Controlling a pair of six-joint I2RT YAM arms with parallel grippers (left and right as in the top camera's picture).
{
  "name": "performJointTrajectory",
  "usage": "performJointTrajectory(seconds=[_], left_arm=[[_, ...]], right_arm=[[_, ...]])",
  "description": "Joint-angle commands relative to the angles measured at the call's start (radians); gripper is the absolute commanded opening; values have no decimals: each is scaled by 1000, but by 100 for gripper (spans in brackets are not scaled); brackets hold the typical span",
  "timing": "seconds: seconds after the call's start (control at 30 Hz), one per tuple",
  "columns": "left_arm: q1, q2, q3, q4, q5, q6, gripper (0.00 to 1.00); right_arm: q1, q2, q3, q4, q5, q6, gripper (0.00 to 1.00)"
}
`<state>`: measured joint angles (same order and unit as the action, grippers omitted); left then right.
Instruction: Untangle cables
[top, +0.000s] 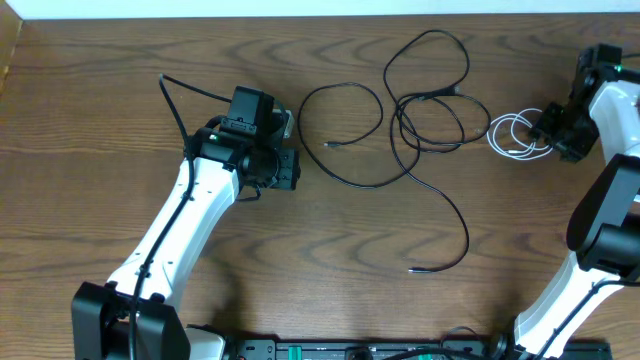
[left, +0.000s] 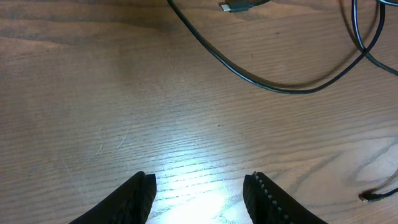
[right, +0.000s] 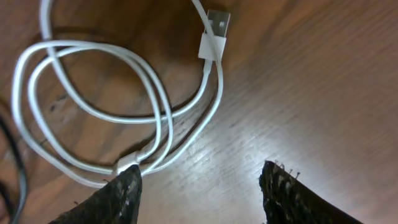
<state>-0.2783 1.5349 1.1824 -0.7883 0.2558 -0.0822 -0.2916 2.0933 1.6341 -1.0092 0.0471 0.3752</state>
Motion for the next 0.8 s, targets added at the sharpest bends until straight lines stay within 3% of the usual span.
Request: performJointTrajectory(seconds=[0.0, 0.33, 0.43, 0.5, 0.77], left_arm=[[3, -20, -5, -3, -10, -8, 51], [3, -20, -5, -4, -10, -9, 51], [3, -20, -5, -4, -10, -9, 51], [3, -20, -5, -4, -10, -9, 50], [3, -20, -5, -11, -10, -9, 51]], right_arm=[[5, -6, -58, 59, -29, 21, 58], [5, -6, -188, 206, -68, 40, 53], [5, -6, -210, 221, -55, 52, 40], [4, -6, -213, 216, -26, 59, 4], [-72, -8, -209, 160, 134, 110, 1]])
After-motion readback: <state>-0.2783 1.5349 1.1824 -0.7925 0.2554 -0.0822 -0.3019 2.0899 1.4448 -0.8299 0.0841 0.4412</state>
